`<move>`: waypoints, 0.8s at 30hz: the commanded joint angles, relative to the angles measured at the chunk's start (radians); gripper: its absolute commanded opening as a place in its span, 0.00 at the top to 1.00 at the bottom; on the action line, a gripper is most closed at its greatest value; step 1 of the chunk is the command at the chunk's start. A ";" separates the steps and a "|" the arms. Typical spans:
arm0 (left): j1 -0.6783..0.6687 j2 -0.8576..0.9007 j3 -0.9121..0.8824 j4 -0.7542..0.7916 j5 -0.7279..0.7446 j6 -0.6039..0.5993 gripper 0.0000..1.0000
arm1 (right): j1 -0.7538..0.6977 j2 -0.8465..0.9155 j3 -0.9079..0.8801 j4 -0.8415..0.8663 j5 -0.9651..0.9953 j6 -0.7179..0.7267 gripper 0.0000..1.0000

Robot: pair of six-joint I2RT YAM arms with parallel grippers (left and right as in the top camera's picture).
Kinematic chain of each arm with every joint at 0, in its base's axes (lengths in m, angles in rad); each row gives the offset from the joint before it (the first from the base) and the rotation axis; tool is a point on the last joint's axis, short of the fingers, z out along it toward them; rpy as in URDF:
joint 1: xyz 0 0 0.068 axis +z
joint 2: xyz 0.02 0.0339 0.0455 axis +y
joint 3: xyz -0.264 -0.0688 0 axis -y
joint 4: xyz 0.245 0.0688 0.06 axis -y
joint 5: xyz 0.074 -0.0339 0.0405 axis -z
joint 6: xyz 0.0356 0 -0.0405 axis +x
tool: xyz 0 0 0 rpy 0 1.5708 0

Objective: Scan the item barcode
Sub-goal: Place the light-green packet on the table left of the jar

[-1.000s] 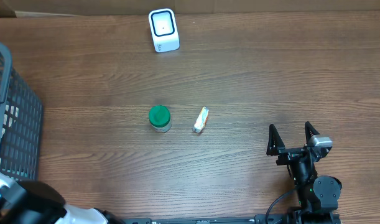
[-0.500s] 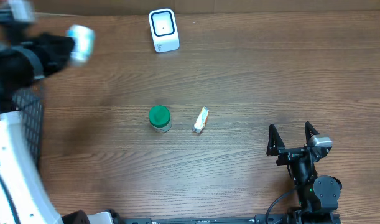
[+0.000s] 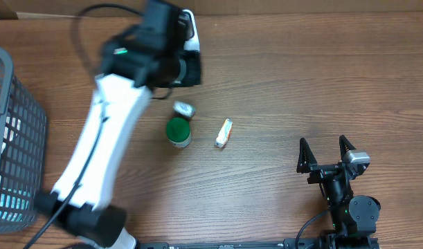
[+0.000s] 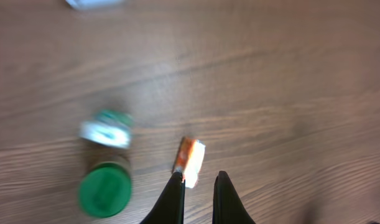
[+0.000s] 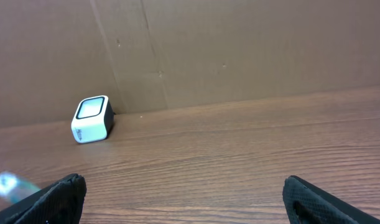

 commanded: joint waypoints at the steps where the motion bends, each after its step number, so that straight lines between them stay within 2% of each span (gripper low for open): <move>1: -0.053 0.089 -0.006 0.006 -0.050 -0.071 0.95 | 0.004 -0.010 -0.012 0.005 0.009 -0.001 0.00; 7: -0.095 0.185 -0.006 0.012 -0.049 -0.080 0.96 | 0.004 -0.010 -0.012 0.005 0.009 -0.001 0.00; 17: -0.093 0.196 -0.006 0.039 -0.057 -0.060 0.95 | 0.004 -0.010 -0.012 0.005 0.009 -0.001 0.00; 20: -0.075 0.192 0.012 0.043 -0.058 0.005 0.95 | 0.004 -0.010 -0.012 0.005 0.009 -0.001 0.00; 24: 0.007 0.177 0.128 -0.045 -0.058 0.035 0.96 | 0.004 -0.010 -0.012 0.005 0.009 -0.001 0.00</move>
